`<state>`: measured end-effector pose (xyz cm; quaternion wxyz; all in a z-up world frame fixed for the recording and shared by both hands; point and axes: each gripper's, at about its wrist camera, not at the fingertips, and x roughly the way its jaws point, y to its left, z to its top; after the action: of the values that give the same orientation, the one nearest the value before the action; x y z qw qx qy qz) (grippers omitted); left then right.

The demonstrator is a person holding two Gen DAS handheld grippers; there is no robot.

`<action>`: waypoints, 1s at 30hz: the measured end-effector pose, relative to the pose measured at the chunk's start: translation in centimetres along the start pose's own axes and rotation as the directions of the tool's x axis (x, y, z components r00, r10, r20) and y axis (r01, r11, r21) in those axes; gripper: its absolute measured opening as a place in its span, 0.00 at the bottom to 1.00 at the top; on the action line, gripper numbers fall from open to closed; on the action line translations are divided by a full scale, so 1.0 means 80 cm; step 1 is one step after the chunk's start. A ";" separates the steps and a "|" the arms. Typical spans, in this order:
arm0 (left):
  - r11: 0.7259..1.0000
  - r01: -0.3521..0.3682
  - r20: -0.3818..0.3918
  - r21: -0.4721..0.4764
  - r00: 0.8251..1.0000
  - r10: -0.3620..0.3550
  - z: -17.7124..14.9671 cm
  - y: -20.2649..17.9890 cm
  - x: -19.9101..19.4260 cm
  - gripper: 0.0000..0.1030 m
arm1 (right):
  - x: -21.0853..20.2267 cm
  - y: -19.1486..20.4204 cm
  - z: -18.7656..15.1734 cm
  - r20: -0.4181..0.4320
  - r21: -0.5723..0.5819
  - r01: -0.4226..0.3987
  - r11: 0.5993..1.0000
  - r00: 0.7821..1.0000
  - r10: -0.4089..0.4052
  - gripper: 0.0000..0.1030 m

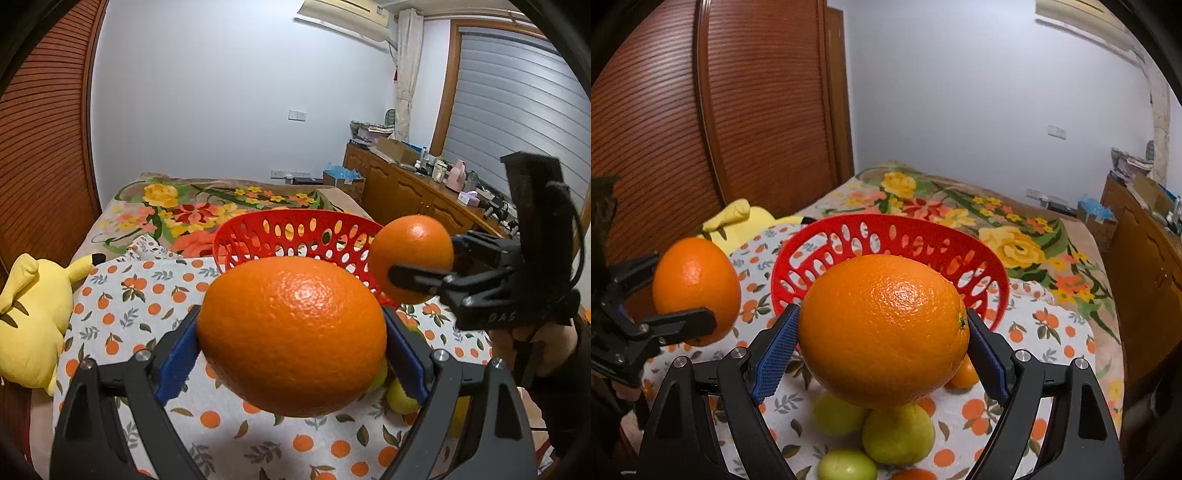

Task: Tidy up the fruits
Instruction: 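Carry the large orange in the right tool over the red basket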

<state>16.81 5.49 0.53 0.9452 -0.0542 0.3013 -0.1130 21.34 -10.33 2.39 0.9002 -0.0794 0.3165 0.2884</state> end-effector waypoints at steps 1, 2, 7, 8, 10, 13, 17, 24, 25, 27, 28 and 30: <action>1.000 -0.001 0.000 0.000 1.000 0.001 0.002 0.000 0.001 0.88 | 0.007 0.000 0.002 -0.016 -0.010 0.003 1.000 1.000 -0.003 0.85; 1.000 -0.002 0.001 0.000 1.000 0.002 0.004 0.001 0.003 0.88 | 0.011 0.001 0.002 -0.026 -0.014 0.005 1.000 1.000 -0.006 0.85; 1.000 -0.003 0.001 0.008 1.000 0.003 0.014 0.004 0.011 0.88 | 0.036 -0.001 0.005 -0.084 -0.038 -0.005 0.999 0.996 0.001 0.85; 1.000 -0.004 0.000 0.009 1.000 0.004 0.015 0.004 0.012 0.88 | 0.041 -0.001 0.006 -0.096 -0.045 -0.006 0.999 0.995 0.001 0.85; 1.000 -0.005 -0.002 0.004 1.000 0.005 0.018 0.007 0.017 0.88 | 0.051 -0.002 0.007 -0.118 -0.051 -0.016 0.999 0.993 0.009 0.85; 1.000 -0.003 0.001 -0.005 1.000 0.003 0.021 0.008 0.021 0.88 | 0.065 -0.002 0.006 -0.166 -0.072 -0.019 0.997 0.986 0.006 0.85; 1.000 -0.005 0.002 -0.002 1.000 0.005 0.024 0.009 0.025 0.88 | 0.078 0.000 0.003 -0.217 -0.108 -0.019 0.994 0.976 -0.005 0.85; 1.000 -0.008 0.000 -0.007 1.000 0.008 0.026 0.012 0.030 0.88 | 0.096 0.002 0.004 -0.282 -0.142 -0.027 0.990 0.959 -0.014 0.85; 1.000 -0.009 0.000 -0.008 1.000 0.009 0.026 0.013 0.031 0.88 | 0.099 0.003 0.004 -0.290 -0.145 -0.028 0.989 0.957 -0.015 0.85; 1.000 -0.010 -0.001 -0.009 1.000 0.010 0.026 0.013 0.032 0.88 | 0.104 0.006 0.005 -0.305 -0.151 -0.034 0.988 0.952 -0.014 0.85; 1.000 -0.010 -0.001 -0.009 1.000 0.010 0.026 0.014 0.032 0.88 | 0.107 0.006 0.005 -0.312 -0.151 -0.037 0.988 0.950 -0.012 0.85; 1.000 -0.011 -0.002 -0.010 1.000 0.011 0.026 0.015 0.032 0.88 | 0.110 0.007 0.004 -0.322 -0.153 -0.041 0.987 0.947 -0.011 0.85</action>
<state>20.28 6.06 0.57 0.9453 -0.0571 0.3031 -0.1065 26.75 -5.63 -2.71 0.8252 -0.1940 0.4359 0.3024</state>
